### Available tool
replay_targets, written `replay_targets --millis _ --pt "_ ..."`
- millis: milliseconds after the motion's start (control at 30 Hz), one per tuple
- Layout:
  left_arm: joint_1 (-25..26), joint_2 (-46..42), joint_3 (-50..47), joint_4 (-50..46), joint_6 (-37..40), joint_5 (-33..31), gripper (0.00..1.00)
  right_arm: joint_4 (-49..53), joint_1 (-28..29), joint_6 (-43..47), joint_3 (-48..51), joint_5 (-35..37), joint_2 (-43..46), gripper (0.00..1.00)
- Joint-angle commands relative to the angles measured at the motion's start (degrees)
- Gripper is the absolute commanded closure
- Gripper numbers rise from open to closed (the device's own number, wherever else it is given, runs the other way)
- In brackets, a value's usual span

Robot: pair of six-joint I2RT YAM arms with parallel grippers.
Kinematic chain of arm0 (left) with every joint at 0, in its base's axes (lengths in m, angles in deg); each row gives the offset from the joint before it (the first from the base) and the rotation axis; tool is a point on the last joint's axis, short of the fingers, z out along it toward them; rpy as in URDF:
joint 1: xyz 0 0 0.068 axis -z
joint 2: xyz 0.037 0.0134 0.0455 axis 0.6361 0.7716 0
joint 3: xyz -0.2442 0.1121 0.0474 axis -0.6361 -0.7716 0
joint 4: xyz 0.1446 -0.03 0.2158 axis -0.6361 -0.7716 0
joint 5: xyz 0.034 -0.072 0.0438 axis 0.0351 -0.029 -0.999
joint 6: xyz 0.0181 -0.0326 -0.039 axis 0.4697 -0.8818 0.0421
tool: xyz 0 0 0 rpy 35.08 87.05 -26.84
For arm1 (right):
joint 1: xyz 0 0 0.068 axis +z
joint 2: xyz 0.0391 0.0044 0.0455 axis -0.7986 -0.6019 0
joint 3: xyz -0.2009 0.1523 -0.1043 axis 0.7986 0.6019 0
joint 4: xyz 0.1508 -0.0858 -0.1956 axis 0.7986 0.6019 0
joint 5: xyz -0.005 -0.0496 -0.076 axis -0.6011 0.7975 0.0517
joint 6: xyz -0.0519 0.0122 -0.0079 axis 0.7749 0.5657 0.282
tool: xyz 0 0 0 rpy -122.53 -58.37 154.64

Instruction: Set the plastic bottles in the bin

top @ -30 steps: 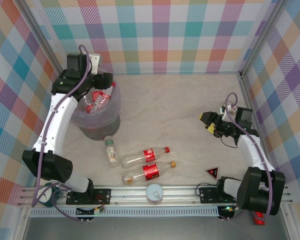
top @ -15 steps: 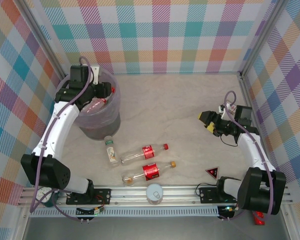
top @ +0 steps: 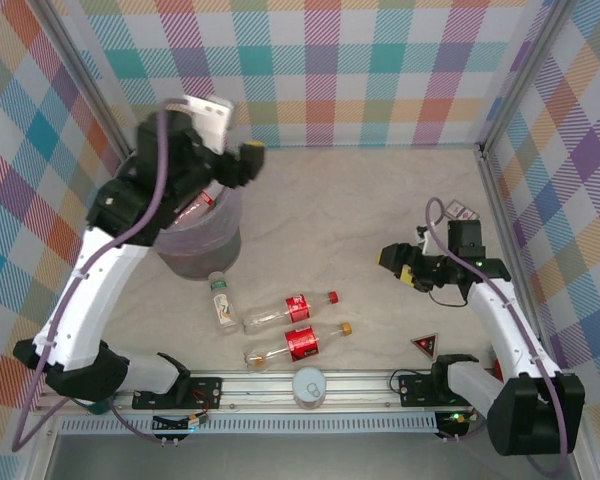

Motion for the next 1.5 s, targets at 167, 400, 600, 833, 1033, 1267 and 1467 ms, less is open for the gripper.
replay_targets --millis 167,400,600,833,1033,1267,1467 --pt "12.4 3.8 -14.4 -7.5 -8.0 3.3 0.22 2.7 8.7 -7.6 8.0 1.9 4.3 0.19" --pt "17.8 6.7 -25.9 -6.5 -12.3 6.3 0.17 -5.9 8.4 -9.2 11.7 1.9 0.9 0.19" --pt "19.3 11.4 -30.3 -4.8 -11.6 7.2 0.15 -5.9 6.5 -7.2 10.1 5.9 0.7 0.18" --pt "20.5 18.9 -31.9 -3.2 -8.5 6.9 0.09 -5.1 0.9 -5.5 13.2 3.0 3.7 0.17" --pt "20.7 21.5 -34.7 -1.6 -6.5 7.4 0.04 -7.1 -0.1 -5.2 13.8 1.5 2.7 0.16" --pt "21.2 25.3 -35.0 -0.5 -3.8 8.5 0.01 -8.1 -0.1 -4.1 13.5 1.6 0.5 0.16" --pt "21.1 29.4 -33.6 0.9 -2.1 7.2 0.04 -8.4 -0.1 -4.6 13.1 3.3 2.3 0.15"
